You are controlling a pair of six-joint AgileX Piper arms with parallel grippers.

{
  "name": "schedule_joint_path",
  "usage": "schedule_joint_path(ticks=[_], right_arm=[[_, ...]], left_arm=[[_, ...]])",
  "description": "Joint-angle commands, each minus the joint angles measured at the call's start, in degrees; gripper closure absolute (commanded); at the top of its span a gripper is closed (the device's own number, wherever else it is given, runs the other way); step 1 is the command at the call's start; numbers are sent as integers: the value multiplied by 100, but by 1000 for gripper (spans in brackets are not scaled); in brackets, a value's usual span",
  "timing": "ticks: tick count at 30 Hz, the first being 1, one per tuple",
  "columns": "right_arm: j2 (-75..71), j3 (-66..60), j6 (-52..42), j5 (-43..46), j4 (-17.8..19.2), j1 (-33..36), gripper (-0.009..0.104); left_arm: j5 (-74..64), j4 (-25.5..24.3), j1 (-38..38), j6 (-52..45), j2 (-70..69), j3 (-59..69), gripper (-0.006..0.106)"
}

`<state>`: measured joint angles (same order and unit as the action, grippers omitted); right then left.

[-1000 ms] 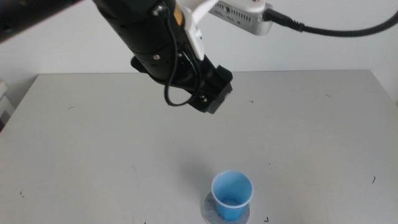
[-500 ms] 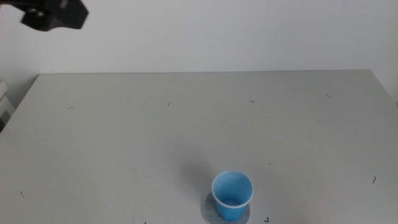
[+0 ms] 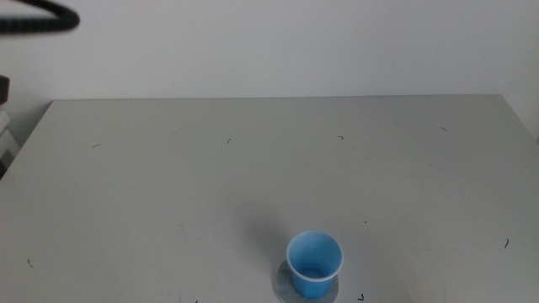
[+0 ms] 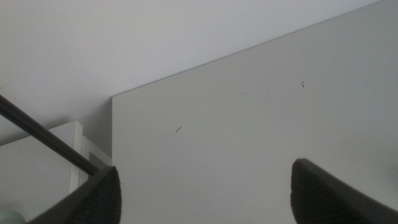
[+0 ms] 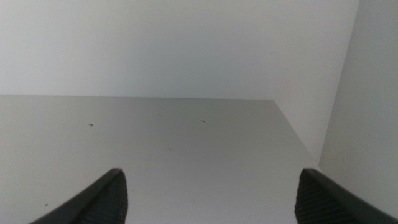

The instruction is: Place an empty cup on a cup mat.

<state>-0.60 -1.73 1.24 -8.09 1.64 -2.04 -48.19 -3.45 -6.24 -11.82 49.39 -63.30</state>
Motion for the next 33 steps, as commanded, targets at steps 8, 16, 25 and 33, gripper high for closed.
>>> schedule_joint_path(ticks=[8,16,25,33], right_arm=[[-154,48,-29,432,79,4,1],[-154,48,-29,432,79,4,1],[-154,48,-29,432,79,4,1],[-154,48,-29,432,79,4,1]], left_arm=[[3177,345,229,365,-1655,2709,7],[4620,345,229,365,-2713,4756,7],[5379,345,229,389,-4157,6501,7],[4618,345,229,412,-4975,6479,7]])
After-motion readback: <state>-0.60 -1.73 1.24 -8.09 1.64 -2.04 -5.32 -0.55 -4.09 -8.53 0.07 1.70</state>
